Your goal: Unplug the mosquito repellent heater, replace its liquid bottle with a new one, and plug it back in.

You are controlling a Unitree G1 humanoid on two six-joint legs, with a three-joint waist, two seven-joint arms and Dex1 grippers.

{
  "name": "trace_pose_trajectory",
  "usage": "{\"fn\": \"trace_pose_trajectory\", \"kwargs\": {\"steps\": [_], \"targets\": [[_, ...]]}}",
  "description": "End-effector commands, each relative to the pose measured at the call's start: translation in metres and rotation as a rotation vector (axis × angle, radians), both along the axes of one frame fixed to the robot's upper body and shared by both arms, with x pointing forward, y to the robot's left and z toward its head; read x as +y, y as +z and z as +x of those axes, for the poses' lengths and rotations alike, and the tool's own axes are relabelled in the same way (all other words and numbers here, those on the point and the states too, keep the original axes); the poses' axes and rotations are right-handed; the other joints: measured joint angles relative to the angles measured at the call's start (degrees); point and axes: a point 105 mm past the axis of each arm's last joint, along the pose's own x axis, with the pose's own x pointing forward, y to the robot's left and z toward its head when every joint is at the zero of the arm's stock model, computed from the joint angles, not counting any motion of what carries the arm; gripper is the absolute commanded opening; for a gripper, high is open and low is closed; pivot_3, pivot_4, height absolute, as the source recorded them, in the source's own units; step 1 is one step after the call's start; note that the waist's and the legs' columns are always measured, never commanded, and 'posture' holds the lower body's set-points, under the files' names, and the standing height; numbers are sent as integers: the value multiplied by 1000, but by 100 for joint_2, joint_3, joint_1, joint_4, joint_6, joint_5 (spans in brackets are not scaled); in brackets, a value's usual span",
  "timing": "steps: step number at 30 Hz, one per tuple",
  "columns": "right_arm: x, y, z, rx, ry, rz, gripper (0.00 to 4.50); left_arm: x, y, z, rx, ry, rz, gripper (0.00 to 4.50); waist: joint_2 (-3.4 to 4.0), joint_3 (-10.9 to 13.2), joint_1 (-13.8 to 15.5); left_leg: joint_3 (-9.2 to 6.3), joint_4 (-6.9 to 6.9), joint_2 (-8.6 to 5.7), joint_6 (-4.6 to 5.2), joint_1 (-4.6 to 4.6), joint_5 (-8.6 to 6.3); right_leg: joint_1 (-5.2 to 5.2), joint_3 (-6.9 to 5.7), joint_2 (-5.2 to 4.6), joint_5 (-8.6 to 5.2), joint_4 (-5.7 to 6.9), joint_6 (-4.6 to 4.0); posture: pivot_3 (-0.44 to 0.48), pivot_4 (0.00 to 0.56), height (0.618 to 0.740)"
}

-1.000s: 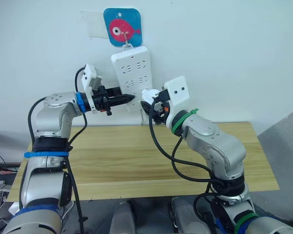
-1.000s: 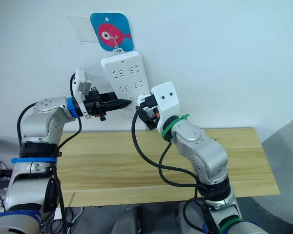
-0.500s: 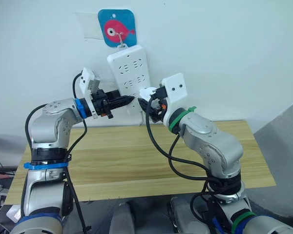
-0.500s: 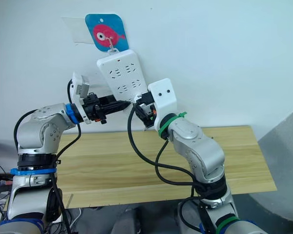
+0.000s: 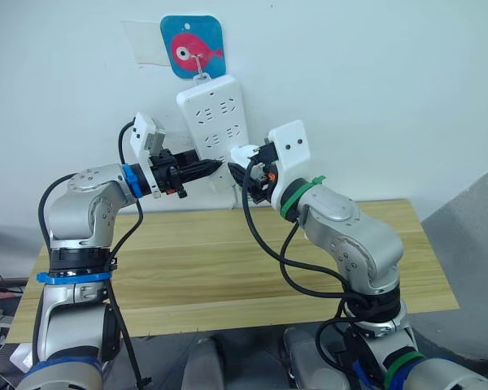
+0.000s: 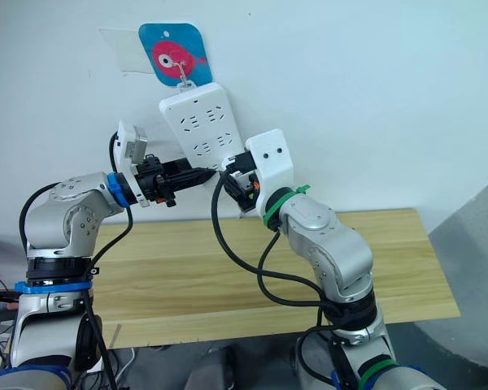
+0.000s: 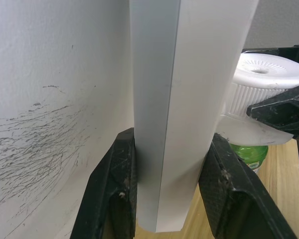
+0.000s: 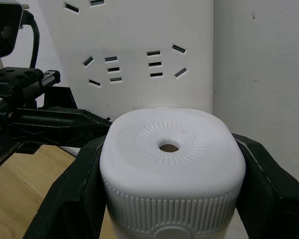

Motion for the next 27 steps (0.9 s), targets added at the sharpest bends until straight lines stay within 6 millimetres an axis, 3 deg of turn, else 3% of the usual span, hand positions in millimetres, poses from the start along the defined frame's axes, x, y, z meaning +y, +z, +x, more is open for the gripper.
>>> {"fn": "trace_pose_trajectory", "kwargs": {"steps": [1,3,7,8,21,27], "targets": [[14,8,1,-32,28,-3,2961,-43,9,-21,-37,-237,-34,1299,0,0,-1,0,0,0,0,0,0,0,0,0,0,0,0,-140,228,740],[12,9,2,-38,27,-5,2961,-41,8,-19,-40,-224,-26,1299,0,0,-1,0,0,0,0,0,0,0,0,0,0,0,0,-140,227,740],[7,14,0,-59,40,10,4307,-36,4,-14,-52,-199,6,1299,-16,8,57,-1,-2,-4,-1,-2,0,-1,-7,-3,0,-2,1,-144,225,740],[6,16,-2,-66,47,11,4440,-36,4,-14,-52,-199,6,1299,-21,11,61,0,-7,-1,-1,-5,0,-4,-6,-2,1,-10,-2,-144,225,740],[-34,11,-26,-33,128,-63,4440,-29,4,-8,-64,-180,17,1299,-22,11,229,6,-83,-2,-22,-45,10,-21,-16,-12,0,-119,-3,-160,213,740],[-66,4,-52,-31,242,-79,4440,-20,6,-1,-76,-153,34,1299,-22,11,277,0,-84,-7,-21,-63,9,-27,-20,-15,-1,-130,-2,-168,208,740]]}}
